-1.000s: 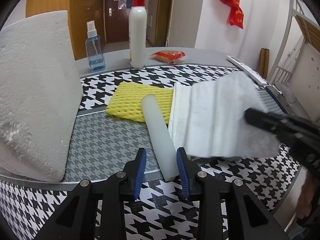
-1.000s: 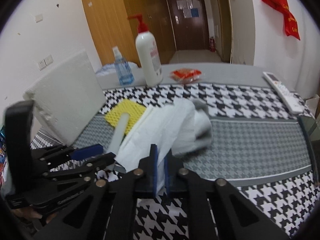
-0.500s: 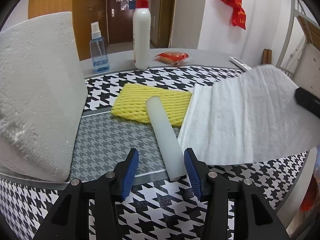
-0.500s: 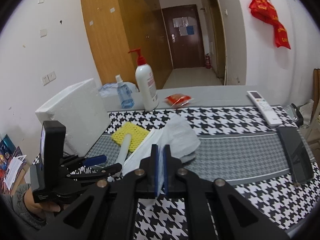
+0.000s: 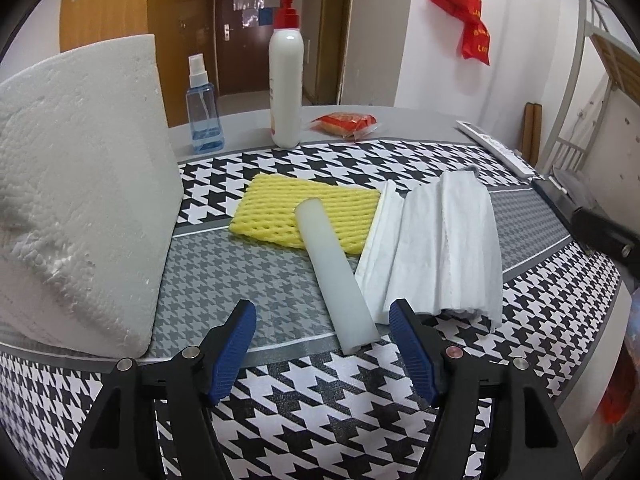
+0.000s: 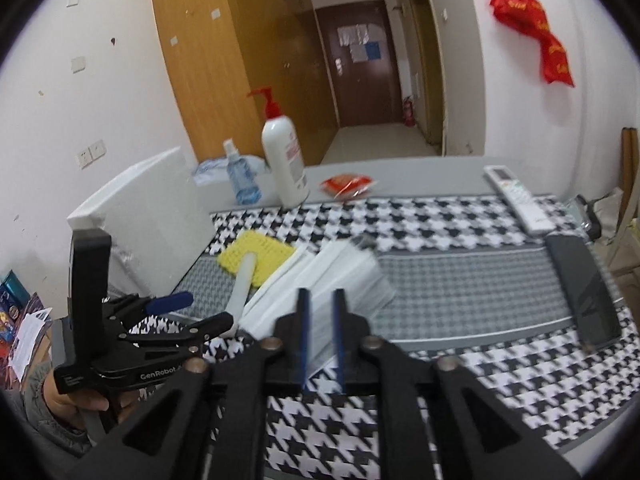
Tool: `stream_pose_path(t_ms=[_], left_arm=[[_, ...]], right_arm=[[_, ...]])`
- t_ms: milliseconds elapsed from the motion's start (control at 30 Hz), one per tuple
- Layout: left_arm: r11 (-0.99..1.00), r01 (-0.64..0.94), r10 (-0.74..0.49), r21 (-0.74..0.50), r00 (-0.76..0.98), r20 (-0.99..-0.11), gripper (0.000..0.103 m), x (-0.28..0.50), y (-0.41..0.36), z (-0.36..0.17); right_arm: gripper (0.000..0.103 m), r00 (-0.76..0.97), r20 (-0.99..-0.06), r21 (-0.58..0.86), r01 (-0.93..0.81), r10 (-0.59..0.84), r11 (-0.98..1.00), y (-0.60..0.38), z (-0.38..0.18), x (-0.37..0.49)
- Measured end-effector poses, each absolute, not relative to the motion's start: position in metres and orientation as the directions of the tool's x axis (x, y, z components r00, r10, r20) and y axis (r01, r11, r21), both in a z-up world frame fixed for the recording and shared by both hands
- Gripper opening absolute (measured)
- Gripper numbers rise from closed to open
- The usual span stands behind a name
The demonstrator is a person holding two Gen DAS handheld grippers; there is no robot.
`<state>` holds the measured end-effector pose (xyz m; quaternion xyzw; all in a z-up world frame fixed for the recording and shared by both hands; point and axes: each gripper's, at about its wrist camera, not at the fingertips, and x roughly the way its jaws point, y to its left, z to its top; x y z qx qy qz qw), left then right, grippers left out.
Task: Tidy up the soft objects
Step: 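Close the right tool on the white mask stack and lift it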
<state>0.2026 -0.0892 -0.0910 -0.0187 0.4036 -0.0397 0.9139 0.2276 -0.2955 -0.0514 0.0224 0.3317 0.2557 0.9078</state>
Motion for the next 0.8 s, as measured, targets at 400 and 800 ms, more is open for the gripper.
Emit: stream_pose_path(t_ms=[400, 800], left_arm=[[0.998, 0.047, -0.069, -0.05, 0.673, -0.737, 0.08, 0.196, -0.081, -0.092], [0.998, 0.045, -0.068, -0.052, 0.67, -0.739, 0.08, 0.196, -0.078, -0.092]], right_arm=[[0.052, 0.553, -0.677, 0.214, -0.483, 0.485, 0.849, -0.257, -0.09, 0.25], [0.035, 0.541, -0.722, 0.157, -0.479, 0.431, 0.864, -0.242, -0.105, 0.263]])
